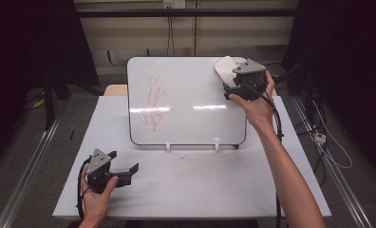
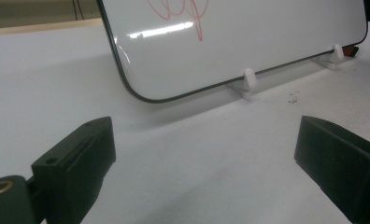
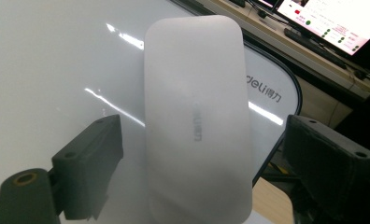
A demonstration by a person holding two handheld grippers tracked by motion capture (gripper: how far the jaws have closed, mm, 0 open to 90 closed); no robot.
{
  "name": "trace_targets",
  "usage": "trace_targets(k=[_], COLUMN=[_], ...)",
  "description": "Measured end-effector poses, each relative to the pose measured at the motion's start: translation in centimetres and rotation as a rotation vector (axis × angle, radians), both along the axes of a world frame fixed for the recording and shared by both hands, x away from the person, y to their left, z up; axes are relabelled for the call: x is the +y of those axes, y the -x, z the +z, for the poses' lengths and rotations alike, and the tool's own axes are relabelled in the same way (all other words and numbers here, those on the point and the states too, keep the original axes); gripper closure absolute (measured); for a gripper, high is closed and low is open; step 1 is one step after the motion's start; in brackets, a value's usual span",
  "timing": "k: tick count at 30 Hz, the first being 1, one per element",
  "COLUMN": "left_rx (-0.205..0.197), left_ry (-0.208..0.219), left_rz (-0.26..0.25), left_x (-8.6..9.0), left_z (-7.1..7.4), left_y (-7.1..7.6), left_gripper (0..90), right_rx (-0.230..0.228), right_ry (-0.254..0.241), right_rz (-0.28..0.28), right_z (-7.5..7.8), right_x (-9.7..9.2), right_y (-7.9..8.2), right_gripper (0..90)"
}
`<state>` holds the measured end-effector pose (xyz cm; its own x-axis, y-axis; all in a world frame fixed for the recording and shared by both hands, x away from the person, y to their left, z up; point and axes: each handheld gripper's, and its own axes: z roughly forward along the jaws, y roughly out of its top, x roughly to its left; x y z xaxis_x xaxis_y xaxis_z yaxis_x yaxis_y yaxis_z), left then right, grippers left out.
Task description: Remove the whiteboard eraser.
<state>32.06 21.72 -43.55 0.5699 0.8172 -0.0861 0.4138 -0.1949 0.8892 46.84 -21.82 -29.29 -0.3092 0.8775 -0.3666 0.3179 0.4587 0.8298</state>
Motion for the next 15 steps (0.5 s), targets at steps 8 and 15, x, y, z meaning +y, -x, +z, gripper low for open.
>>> trace_targets(k=[8, 15], left_rx=[0.004, 0.006], left_ry=[-0.006, -0.011], left_rz=[0.004, -0.002], left_x=[0.2, 0.2], left_z=[0.0, 0.0], left_y=[0.1, 0.1], left_gripper=[5.3, 5.3], right_rx=[0.016, 0.036], right_ry=[0.027, 0.06], right_rz=[-0.008, -0.009], right_z=[-0.5, -1.2], right_x=[0.1, 0.3], right_y=[-1.1, -1.7], right_gripper=[19.0, 26.0])
